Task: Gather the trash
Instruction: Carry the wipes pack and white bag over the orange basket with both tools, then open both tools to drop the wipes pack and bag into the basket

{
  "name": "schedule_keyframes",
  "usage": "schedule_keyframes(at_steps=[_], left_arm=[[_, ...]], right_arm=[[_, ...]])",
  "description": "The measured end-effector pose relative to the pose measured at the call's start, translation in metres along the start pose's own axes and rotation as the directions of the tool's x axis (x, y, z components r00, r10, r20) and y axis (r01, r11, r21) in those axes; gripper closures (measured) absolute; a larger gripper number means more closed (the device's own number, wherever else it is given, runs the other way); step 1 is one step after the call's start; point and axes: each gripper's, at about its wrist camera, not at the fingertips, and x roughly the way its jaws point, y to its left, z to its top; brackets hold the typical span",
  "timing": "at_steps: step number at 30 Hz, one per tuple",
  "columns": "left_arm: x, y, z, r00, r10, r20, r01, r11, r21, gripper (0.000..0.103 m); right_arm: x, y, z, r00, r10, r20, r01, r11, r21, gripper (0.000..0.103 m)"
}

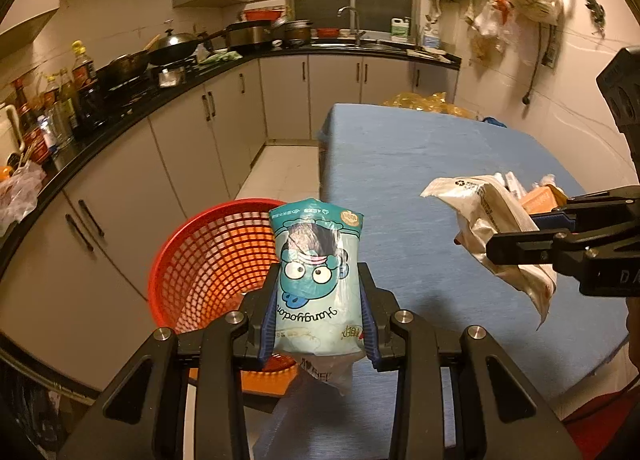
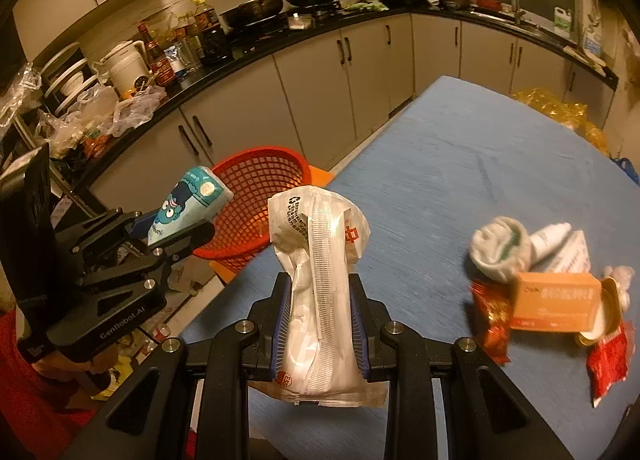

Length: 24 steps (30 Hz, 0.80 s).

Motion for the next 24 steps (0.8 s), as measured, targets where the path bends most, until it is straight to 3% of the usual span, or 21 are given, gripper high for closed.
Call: schedule_keyframes(at_steps=[20, 24], left_arm=[[0.042, 0.093, 0.006, 0.994, 0.077, -0.081, -0.092, 0.976, -0.200, 0.067], [0.046, 0.097, 0.012, 0.993, 0.088, -0.075, -0.102, 0.973, -0.205, 0.059]], right_arm=[[0.083, 0.045, 0.086, 0.983, 0.162, -0.090, -0.164, 0.986, -0.008, 0.073], [0.102, 0.050, 0.099, 0.978, 0.176, -0.109, -0.176, 0.984, 0.009, 0.071]])
